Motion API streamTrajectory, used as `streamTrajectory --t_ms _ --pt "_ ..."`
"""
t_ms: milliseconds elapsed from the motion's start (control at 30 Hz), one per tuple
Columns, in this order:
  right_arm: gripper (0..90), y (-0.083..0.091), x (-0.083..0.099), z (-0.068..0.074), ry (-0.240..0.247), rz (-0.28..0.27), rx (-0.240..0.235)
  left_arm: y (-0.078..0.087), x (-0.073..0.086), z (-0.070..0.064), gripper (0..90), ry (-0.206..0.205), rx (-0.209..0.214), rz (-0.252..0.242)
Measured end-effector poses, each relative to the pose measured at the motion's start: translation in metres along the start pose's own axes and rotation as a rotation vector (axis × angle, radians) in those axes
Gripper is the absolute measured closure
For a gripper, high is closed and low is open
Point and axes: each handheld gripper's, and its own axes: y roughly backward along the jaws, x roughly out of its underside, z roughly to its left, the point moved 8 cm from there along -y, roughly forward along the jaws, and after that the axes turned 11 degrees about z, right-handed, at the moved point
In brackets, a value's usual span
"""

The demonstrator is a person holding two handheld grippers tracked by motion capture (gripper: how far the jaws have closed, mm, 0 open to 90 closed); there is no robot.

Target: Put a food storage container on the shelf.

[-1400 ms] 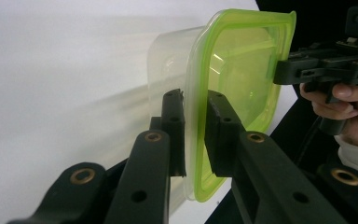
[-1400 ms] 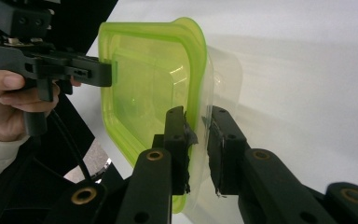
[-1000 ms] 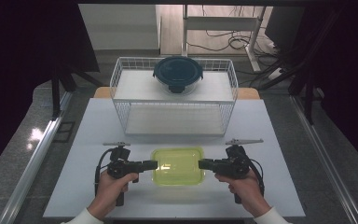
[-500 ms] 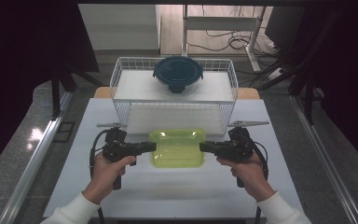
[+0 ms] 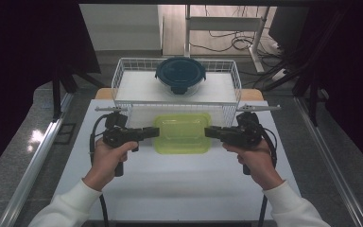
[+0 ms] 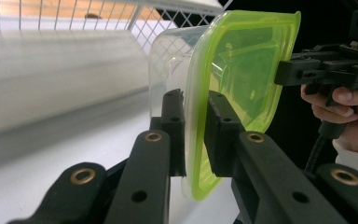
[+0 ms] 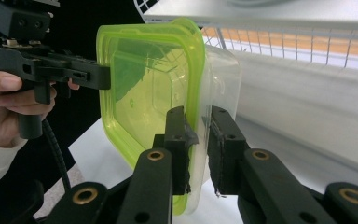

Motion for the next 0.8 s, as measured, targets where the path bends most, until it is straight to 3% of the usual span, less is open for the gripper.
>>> streamTrajectory --t_ms 467,800 --pt "78.4 0.016 -0.043 0.001 0.025 -0.051 -0.001 0.018 -0.046 -0.007 79.4 -0.044 -0.006 -0.033" --pt "78.5 0.032 -0.086 0.001 0.042 -0.101 0.01 0.033 -0.092 -0.013 79.4 -0.082 -0.016 -0.054"
